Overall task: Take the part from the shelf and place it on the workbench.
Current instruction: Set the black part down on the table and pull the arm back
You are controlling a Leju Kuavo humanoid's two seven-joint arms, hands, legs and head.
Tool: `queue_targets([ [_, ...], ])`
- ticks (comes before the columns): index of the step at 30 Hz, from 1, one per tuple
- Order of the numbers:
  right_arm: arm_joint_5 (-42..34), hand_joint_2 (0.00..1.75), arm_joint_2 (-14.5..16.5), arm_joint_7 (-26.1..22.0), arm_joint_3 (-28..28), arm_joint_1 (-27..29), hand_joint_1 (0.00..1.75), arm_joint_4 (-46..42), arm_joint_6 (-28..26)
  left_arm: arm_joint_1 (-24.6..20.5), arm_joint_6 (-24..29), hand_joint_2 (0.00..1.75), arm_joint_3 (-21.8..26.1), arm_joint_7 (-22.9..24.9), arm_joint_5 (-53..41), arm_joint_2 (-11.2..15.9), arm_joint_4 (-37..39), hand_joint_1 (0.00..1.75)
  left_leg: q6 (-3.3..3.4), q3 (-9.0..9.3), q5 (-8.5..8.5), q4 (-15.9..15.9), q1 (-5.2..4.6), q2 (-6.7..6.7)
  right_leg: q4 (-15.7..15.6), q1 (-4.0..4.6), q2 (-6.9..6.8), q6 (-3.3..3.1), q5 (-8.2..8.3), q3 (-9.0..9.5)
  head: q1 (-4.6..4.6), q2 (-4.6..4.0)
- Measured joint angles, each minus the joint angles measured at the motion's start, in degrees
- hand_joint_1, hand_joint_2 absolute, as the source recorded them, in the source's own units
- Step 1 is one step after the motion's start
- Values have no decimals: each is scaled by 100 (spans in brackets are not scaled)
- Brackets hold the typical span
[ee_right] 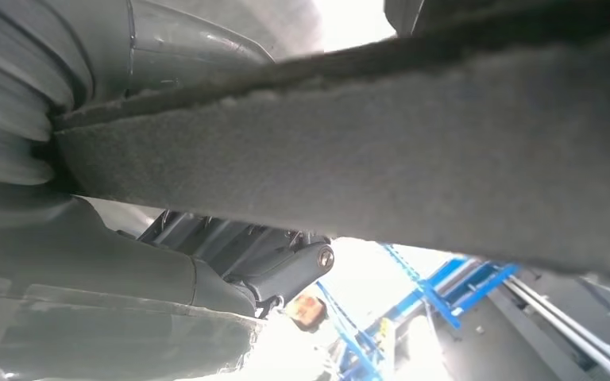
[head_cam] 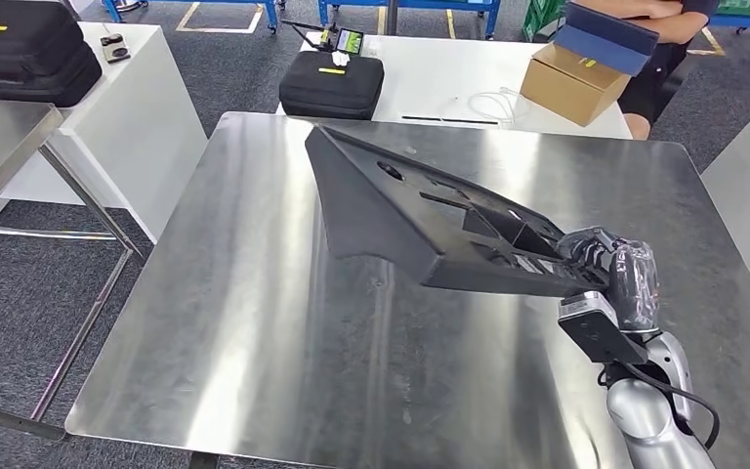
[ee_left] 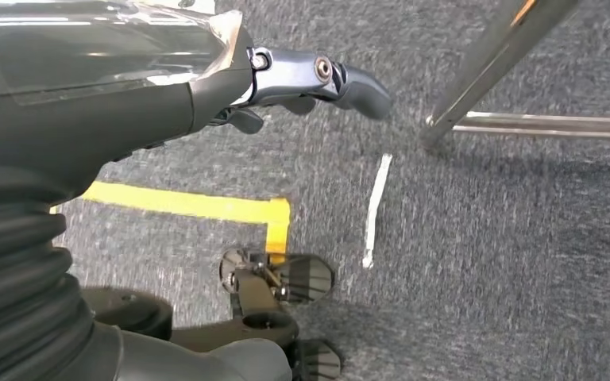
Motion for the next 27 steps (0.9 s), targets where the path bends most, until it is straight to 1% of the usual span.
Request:
queue_targets([
  [1, -1, 175, -5, -1, -4, 4, 175, 0, -3, -1, -1, 175, -5, -1, -7, -2, 0, 0, -13, 1, 23, -2, -7, -3, 2, 4, -2, -5, -4, 0, 3, 0],
  [4, -4, 175, -13, 0, -15, 26, 175, -1, -15, 0, -10, 175, -20, 1, -21, -4, 0, 0, 37, -8, 23, 2, -48, -11, -32, -14, -3, 37, 29, 13, 3, 0],
  [7, -10, 175, -11, -3, -21, 35, 175, -2, -18, 0, -21, 175, -36, 2, -25, -6, 0, 0, 66, -13, 19, 4, -54, -13, -66, -19, -3, 61, 44, 26, 4, 1],
  [11, -16, 175, -6, -20, -25, 33, 175, -2, -18, 1, -42, 175, -67, 2, -25, -7, 0, 0, 83, -15, 10, 6, -61, -13, -79, -23, -3, 66, 46, 32, 3, 0],
  [16, -5, 175, -3, -37, -25, 30, 175, 2, -5, 0, -57, 175, -79, 4, -28, -5, 0, 0, 98, -16, 0, 8, -68, -13, -80, -26, -3, 100, 43, 32, 3, 0],
  [19, 165, 175, -22, -41, -9, -19, 175, 32, 85, -3, -69, 175, -90, 34, -54, -5, 0, 0, 100, -16, -1, 8, -66, -13, -80, -25, -3, 101, 42, 30, 1, -1],
  [23, 701, 175, -77, 103, 151, -321, 175, 203, 255, -39, -119, 175, -128, 133, -100, -7, 0, 0, 100, -16, -1, 7, -59, -9, -78, -21, 0, 101, 43, 29, 2, -1],
  [27, 1431, 175, -115, 353, 572, -1052, 175, 806, 401, -105, -189, 175, -228, 226, -145, -18, -2, 0, 103, -13, 8, 7, -58, 2, -74, -21, 1, 106, 48, 30, 2, 1],
])
